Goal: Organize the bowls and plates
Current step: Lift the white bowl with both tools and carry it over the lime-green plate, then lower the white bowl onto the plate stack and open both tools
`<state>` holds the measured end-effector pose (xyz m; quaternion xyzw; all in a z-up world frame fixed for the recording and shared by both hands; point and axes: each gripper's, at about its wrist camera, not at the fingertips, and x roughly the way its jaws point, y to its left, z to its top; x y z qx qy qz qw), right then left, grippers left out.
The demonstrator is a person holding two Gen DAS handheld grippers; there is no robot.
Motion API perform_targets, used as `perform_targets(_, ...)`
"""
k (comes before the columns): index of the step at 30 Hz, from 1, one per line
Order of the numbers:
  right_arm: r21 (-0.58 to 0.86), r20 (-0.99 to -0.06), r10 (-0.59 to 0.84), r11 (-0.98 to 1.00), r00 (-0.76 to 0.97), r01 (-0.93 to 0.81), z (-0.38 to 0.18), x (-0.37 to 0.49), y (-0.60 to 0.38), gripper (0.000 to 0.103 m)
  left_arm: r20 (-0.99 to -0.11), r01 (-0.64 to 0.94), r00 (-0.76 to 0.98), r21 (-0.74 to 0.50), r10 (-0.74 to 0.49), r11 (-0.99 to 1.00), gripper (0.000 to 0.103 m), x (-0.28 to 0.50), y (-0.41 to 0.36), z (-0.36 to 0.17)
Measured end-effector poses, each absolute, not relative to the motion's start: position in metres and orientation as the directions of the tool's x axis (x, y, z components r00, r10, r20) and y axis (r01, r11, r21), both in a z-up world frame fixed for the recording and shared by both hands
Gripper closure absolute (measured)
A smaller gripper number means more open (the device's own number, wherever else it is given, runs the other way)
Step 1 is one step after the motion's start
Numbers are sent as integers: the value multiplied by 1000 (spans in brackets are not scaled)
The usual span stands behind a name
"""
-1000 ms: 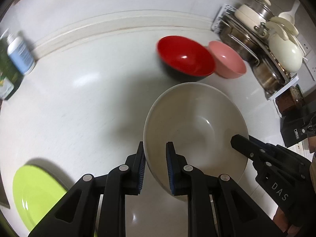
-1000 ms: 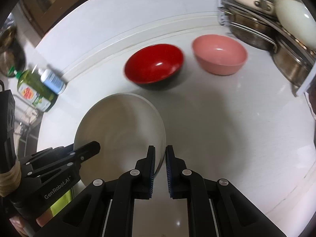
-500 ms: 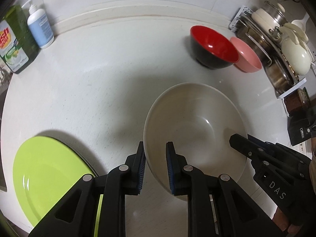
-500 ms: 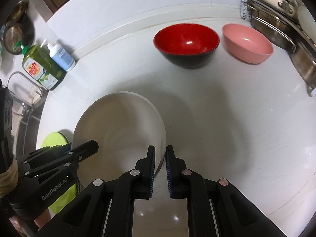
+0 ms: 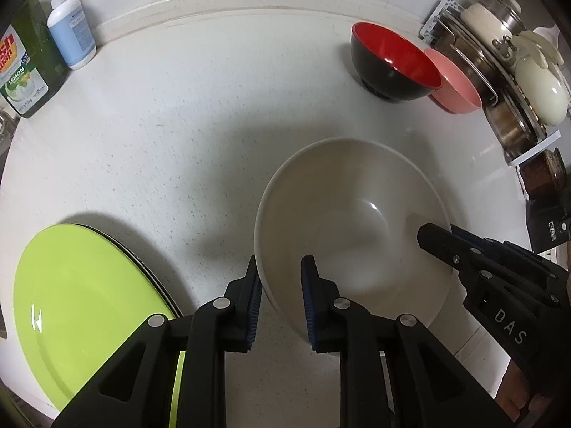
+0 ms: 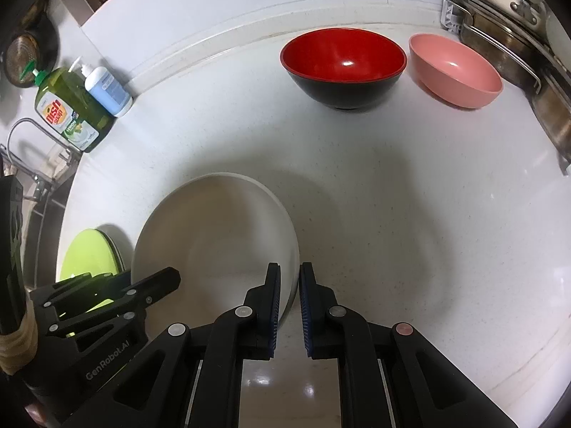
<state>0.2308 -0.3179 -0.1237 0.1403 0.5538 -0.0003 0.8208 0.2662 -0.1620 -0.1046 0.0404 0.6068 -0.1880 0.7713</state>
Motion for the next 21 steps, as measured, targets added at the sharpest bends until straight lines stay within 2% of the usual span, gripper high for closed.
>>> perform_targets(12, 240, -910, 168, 959, 379, 150, -127, 231, -317, 90, -950, 348, 191, -171, -249, 922, 77, 264, -162, -106)
perform_targets(15, 229, -907, 156, 962, 390, 147, -125, 229, -318, 90, -951, 346, 197, -161, -239, 924, 72, 265, -159, -106)
perform_targets(21, 192, -898, 107, 968, 426, 160, -113, 223, -321, 87, -937, 322, 289, -99, -197, 942, 49, 269, -150, -91)
